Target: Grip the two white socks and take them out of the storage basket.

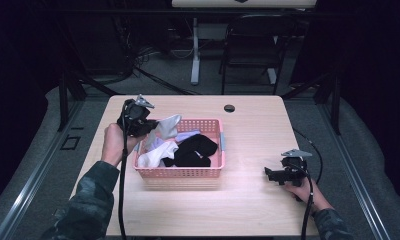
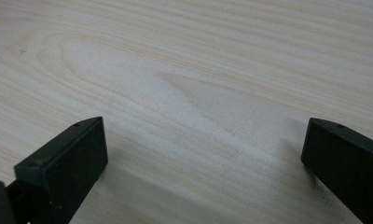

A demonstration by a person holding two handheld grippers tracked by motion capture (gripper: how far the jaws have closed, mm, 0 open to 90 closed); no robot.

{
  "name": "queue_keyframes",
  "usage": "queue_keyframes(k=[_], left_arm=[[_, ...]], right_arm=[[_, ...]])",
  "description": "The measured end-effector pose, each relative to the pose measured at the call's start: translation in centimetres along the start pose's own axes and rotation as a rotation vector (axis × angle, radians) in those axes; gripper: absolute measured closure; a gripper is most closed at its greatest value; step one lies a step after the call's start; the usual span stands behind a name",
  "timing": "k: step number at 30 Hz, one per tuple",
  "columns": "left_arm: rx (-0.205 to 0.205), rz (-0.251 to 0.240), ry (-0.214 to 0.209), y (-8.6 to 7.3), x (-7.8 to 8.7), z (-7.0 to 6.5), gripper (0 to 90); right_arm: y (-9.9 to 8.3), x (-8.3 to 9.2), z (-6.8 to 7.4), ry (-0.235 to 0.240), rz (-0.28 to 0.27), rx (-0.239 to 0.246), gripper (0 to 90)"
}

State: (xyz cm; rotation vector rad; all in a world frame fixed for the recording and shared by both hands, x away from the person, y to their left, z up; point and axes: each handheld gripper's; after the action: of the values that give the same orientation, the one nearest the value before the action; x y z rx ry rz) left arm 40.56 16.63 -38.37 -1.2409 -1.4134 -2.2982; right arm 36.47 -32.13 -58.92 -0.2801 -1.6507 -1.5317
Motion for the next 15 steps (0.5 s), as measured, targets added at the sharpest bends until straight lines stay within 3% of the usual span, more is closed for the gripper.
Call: queue_keyframes(k=[14,15], left_arm=[[0.037,-0.026,0.077,-0.1,2.1,2.3,89.0],[0.058,-0.035,0.087,-0.3,2.5,2.9,89.0]], right_arm=[[0.0,0.0,0.0,0.0,-0.001,0.0,0.0],[0.0,0.0,0.0,0.0,-0.001,0.0,0.0]])
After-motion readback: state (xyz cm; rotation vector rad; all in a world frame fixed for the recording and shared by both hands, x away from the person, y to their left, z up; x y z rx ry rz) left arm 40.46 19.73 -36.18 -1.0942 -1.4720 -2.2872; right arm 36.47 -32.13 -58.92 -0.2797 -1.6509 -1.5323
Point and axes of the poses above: each handheld gripper's, and its own axes: x roughly backward along the jaws, y roughly out of its top, z roughly to its left, and after that the axes turned 8 degrees about y, right-handed
